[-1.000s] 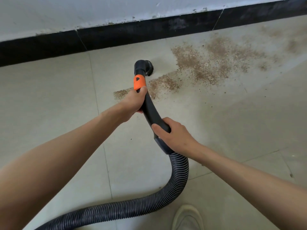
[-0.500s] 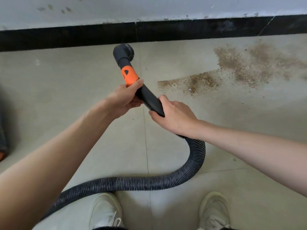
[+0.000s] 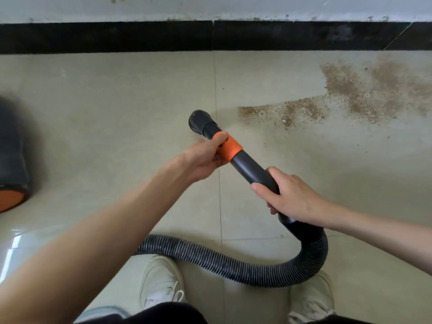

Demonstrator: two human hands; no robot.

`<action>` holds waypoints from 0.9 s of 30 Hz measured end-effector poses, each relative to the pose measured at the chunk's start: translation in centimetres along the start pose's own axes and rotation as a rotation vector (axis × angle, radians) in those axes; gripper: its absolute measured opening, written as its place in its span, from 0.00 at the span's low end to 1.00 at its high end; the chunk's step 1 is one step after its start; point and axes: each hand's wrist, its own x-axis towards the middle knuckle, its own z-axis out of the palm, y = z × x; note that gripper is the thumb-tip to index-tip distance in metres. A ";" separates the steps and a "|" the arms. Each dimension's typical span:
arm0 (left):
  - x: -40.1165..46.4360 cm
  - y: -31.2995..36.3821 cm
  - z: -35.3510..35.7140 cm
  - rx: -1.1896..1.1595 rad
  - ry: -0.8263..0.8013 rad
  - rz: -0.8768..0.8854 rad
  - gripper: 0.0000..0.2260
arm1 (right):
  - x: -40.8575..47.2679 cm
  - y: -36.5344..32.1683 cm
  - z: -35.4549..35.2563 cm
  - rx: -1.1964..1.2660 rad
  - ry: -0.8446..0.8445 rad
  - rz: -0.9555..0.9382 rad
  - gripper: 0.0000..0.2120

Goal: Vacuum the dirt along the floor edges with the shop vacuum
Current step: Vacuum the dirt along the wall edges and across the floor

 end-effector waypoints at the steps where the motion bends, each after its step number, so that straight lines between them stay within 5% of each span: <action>1: 0.0 0.0 0.4 0.003 -0.001 0.016 0.07 | 0.2 -0.1 0.0 -0.014 0.043 0.013 0.14; 6: 0.7 -0.2 2.4 0.023 -0.024 0.056 0.13 | 1.4 -0.6 -0.4 0.033 0.179 0.093 0.18; 14: 0.7 -2.2 1.9 0.005 -0.013 -0.005 0.16 | 1.5 1.1 0.0 0.161 0.101 0.089 0.18; 27: -0.9 -2.1 -3.3 -0.162 0.225 0.044 0.11 | 4.9 -2.0 0.7 0.092 -0.150 -0.062 0.17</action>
